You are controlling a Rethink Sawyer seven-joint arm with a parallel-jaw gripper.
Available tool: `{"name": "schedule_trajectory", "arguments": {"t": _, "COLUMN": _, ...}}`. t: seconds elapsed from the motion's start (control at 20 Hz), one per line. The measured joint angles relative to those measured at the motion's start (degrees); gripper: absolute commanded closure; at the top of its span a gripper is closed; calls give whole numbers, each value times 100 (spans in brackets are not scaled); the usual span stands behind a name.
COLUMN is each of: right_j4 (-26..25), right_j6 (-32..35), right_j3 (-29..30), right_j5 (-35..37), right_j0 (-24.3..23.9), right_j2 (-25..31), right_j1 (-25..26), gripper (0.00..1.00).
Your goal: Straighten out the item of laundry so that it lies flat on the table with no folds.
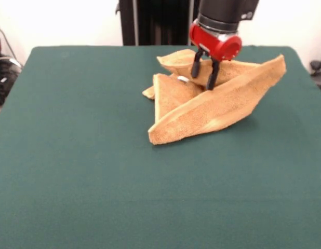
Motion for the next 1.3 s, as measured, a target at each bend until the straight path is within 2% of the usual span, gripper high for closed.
{"name": "schedule_trajectory", "arguments": {"t": 0.2, "right_j4": -10, "right_j6": 101, "right_j3": -193, "right_j5": 742, "right_j0": 148, "right_j2": -352, "right_j1": 84, "gripper": 0}}
{"name": "schedule_trajectory", "arguments": {"t": 0.4, "right_j4": -11, "right_j6": 334, "right_j3": -403, "right_j5": 1807, "right_j0": 213, "right_j2": -637, "right_j1": 132, "gripper": 0}}
{"name": "schedule_trajectory", "arguments": {"t": 0.6, "right_j4": -12, "right_j6": 558, "right_j3": -488, "right_j5": 2230, "right_j0": 259, "right_j2": -773, "right_j1": 127, "gripper": 0}}
{"name": "schedule_trajectory", "arguments": {"t": 1.0, "right_j4": 64, "right_j6": 1064, "right_j3": -517, "right_j5": 2273, "right_j0": 469, "right_j2": -793, "right_j1": 118, "gripper": 0}}
{"name": "schedule_trajectory", "arguments": {"t": 1.3, "right_j4": 322, "right_j6": 1481, "right_j3": -526, "right_j5": 2273, "right_j0": 635, "right_j2": -788, "right_j1": 134, "gripper": 0}}
